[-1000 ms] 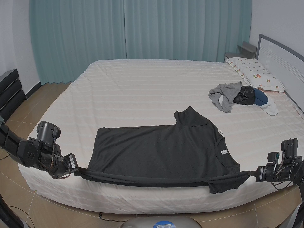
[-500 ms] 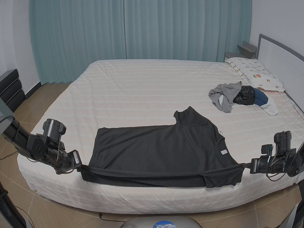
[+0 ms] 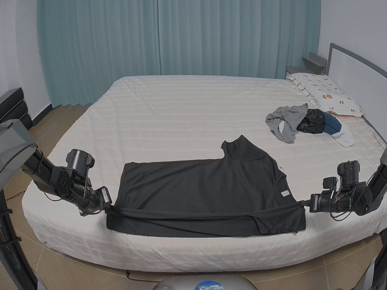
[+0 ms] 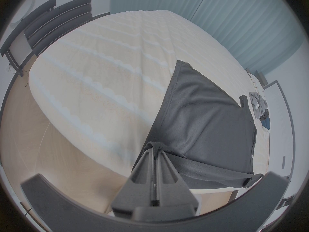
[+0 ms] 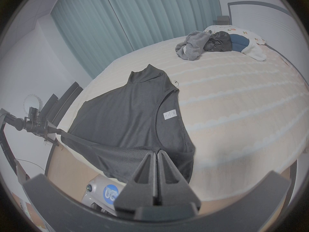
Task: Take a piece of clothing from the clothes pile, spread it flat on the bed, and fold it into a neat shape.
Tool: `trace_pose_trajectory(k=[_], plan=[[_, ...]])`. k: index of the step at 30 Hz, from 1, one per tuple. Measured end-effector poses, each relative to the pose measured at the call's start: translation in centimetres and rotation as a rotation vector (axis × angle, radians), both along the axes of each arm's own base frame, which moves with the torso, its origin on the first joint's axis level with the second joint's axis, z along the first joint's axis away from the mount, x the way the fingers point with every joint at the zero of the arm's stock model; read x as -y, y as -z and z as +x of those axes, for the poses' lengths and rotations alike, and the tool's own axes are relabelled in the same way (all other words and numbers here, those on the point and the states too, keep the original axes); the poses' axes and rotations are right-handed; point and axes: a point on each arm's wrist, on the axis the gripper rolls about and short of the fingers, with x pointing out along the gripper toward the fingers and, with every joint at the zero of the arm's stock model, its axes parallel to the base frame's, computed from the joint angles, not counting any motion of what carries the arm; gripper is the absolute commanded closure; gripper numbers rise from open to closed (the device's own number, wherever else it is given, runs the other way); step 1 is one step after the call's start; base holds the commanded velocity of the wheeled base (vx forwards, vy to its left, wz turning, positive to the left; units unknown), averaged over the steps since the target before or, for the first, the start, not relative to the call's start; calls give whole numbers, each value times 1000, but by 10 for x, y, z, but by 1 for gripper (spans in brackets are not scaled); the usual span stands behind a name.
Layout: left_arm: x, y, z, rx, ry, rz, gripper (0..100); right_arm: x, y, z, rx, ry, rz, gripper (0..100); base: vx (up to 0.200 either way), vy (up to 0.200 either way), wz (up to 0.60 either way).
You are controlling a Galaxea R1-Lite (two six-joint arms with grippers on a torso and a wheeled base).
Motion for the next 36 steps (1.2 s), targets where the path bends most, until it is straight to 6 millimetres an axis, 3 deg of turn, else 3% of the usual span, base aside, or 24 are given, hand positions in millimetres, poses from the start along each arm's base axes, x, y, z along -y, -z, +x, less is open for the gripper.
trace_pose_trajectory(k=[8, 15, 27, 36], plan=[[1, 3, 9, -12, -32, -17, 100, 3, 6, 13, 0, 26, -17, 100, 0, 0, 0], [1, -7, 2, -40, -28, -21, 100, 3, 4, 5, -8, 33, -6, 100, 0, 0, 0], [1, -47, -28, -72, -14, -35, 100, 9, -11, -20, 8, 48, 22, 100, 0, 0, 0], [1, -46, -17, -64, -18, -42, 100, 10, -12, -15, 18, 47, 26, 100, 0, 0, 0]])
